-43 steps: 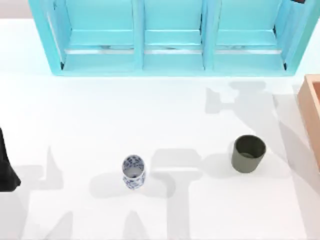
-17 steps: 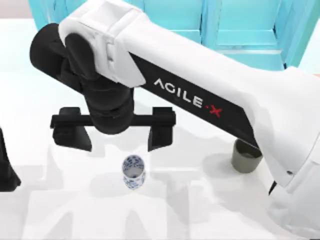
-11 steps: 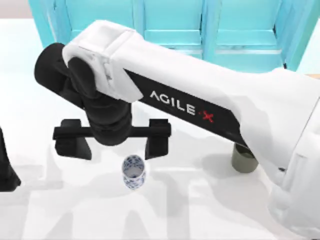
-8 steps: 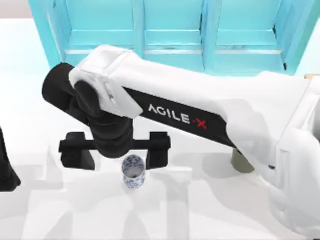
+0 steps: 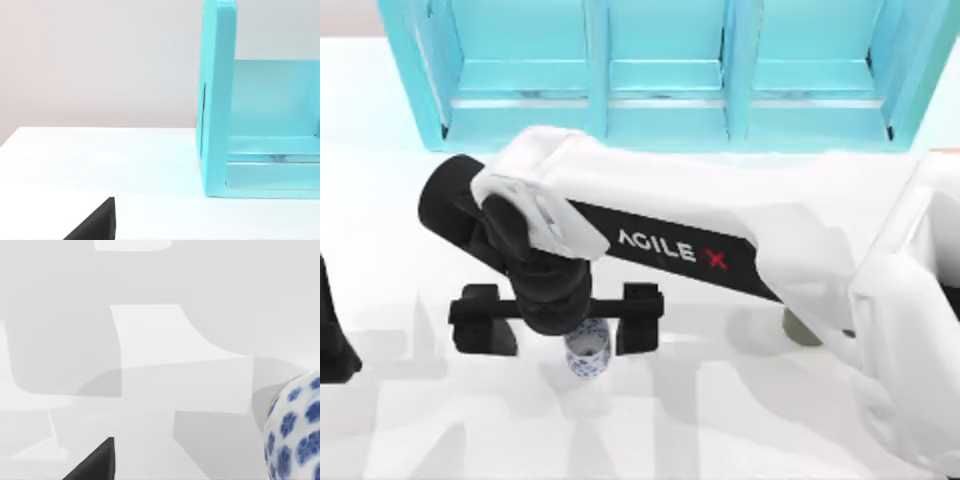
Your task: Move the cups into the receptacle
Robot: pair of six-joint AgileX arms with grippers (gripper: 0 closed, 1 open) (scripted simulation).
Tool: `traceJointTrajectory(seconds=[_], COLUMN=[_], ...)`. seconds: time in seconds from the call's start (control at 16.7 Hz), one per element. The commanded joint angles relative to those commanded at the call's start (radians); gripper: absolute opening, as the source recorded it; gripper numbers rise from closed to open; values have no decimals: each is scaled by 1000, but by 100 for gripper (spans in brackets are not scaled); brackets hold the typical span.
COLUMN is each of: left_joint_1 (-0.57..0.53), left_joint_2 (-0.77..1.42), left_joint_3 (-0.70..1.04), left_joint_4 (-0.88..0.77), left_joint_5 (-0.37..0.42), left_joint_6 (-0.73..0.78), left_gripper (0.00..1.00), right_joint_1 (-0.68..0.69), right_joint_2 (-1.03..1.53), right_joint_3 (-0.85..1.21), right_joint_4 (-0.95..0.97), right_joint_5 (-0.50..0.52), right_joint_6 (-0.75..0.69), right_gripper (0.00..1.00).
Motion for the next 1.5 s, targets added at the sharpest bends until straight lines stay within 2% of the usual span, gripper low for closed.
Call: traceJointTrajectory(seconds=[0.78, 1.5], left_joint_1=[0, 0], left_joint_2=[0, 0], left_joint_3=[0, 0], left_joint_4=[0, 0], left_joint_5=[0, 0], left_joint_6=[0, 0], left_gripper=[100, 100], right_joint_1=[0, -4], right_joint_2=[0, -36], right_joint_3=[0, -27], right_joint_4=[0, -13], right_joint_5=[0, -3], right_joint_6=[0, -17], right_gripper=[2, 0])
